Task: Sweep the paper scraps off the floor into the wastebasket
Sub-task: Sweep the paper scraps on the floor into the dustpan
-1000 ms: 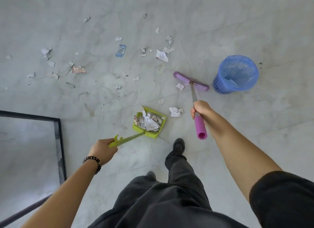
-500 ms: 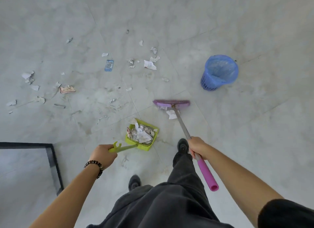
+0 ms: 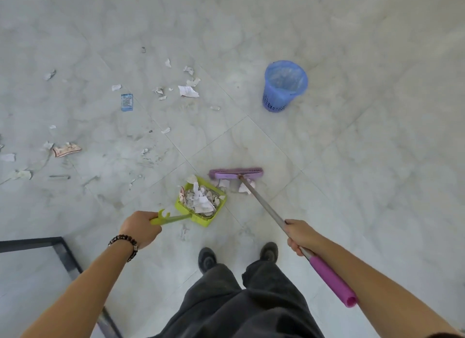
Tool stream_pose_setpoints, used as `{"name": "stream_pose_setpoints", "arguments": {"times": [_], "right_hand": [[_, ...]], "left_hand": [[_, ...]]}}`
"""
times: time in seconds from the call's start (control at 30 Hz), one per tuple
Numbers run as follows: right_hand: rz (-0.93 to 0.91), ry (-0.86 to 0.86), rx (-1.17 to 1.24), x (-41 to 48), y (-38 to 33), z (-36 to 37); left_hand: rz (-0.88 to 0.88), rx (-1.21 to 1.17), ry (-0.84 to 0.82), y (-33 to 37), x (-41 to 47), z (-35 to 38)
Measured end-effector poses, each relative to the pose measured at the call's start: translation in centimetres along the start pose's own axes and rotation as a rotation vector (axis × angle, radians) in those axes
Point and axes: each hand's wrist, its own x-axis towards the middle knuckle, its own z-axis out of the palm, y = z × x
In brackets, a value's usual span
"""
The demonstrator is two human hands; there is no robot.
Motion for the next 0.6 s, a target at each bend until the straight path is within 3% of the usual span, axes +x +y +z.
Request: {"name": "stream_pose_setpoints", "arguments": {"times": [0.1, 0.33, 0.47, 0.6], "right_hand": [[0.006, 0.031, 0.125, -0.7, 0.2, 0.0], [0.227, 0.036, 0.567, -0.5, -0.7, -0.1], [0.071, 0.123, 0.475, -0.1, -1.5, 1.3], [0.097, 0.074, 0.492, -0.2, -2.4, 4.3]], "left_hand": [[0.025, 0.083, -0.03, -0.3, -0.6, 0.0], [0.064, 0.175, -0.081, 0.4, 0.3, 0.6], [0.05, 0.151, -0.058, 1.2, 1.1, 0.6], [0.043, 0.203, -0.041, 1.7, 1.3, 0.9]]}}
